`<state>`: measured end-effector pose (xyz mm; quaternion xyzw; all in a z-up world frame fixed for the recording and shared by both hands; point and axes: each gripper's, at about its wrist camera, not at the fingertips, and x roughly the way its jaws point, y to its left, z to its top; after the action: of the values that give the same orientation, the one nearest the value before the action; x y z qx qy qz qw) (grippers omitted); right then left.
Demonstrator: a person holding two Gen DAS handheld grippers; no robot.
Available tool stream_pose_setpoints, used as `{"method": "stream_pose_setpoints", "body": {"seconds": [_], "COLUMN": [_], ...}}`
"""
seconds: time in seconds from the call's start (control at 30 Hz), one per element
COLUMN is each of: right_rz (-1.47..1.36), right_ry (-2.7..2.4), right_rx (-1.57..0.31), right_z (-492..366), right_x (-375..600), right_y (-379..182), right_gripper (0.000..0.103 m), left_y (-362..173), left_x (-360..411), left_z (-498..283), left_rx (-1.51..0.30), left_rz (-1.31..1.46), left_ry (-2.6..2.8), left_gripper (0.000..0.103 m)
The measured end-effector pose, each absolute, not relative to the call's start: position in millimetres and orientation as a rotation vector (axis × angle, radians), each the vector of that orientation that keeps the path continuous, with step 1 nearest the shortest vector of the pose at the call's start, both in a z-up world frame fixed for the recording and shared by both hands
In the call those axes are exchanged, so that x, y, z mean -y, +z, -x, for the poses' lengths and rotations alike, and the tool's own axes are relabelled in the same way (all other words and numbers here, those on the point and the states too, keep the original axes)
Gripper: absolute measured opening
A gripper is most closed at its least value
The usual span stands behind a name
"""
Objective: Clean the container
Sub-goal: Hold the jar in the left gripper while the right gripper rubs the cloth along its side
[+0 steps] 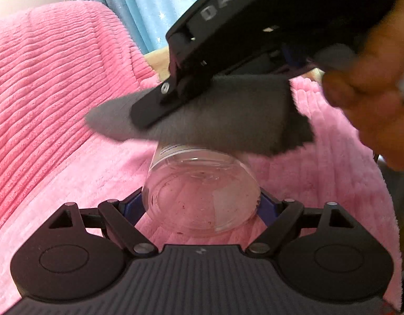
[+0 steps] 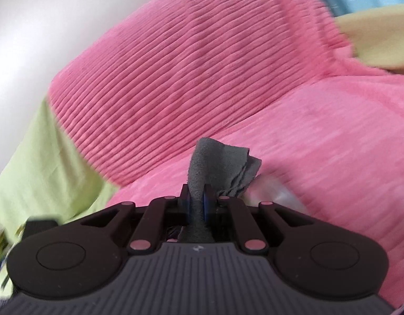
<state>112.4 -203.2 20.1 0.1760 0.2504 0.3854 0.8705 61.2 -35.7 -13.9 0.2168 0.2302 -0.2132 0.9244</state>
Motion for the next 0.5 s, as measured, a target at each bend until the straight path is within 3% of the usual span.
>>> {"method": "stream_pose_setpoints", "body": {"seconds": [0.5], "right_rz": [-0.402], "right_ry": [0.746], "right_rx": [-0.506], "right_z": [-113.3], "right_x": [206.9], "right_y": [20.8], "right_gripper": [0.006], "left_y": [-17.4], "left_x": [40.5], "left_z": [-61.2], "left_rx": [-0.463], "left_rz": [-0.479], "left_ry": [-0.432], "left_gripper": [0.085]}}
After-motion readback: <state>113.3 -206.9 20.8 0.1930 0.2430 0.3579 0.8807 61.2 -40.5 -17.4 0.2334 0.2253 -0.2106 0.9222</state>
